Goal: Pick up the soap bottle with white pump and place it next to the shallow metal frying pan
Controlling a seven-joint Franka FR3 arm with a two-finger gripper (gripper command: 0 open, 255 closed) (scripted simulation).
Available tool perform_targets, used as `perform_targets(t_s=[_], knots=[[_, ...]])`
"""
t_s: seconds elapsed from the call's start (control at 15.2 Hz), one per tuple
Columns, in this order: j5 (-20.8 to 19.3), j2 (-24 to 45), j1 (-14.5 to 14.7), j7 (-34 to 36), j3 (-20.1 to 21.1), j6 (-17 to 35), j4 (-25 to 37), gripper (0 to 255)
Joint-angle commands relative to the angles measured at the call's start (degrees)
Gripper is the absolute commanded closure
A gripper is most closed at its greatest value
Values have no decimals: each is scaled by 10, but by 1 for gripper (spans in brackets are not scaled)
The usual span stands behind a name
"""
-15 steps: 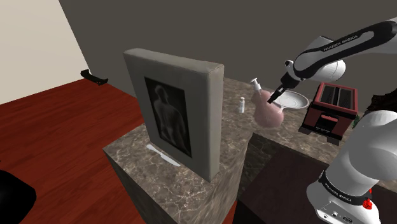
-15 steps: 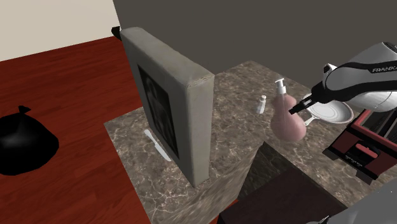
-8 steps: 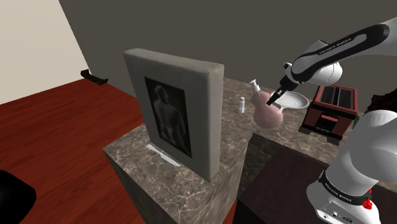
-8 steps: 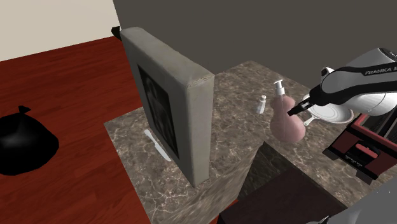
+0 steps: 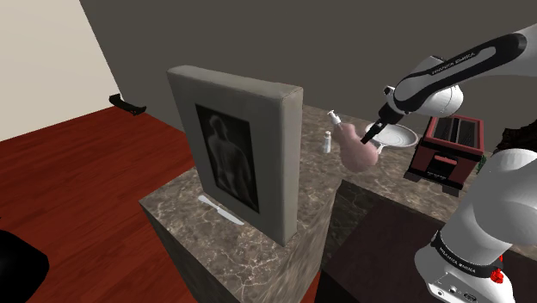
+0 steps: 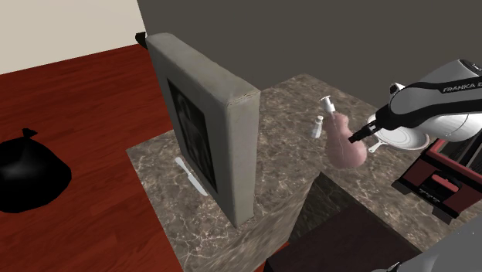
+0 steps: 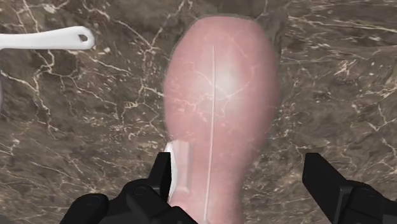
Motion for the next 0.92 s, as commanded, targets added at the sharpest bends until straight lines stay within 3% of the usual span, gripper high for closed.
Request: perform_targets(t_s=[0.0, 0.07, 0.33, 0.86], knots=[[0, 0, 0, 0, 0, 0, 0, 0], [1, 2, 2, -1, -2, 2, 0, 0], [-43, -83, -70, 30, 50, -98, 9, 0], [-43, -83, -70, 30, 50, -98, 9, 0]])
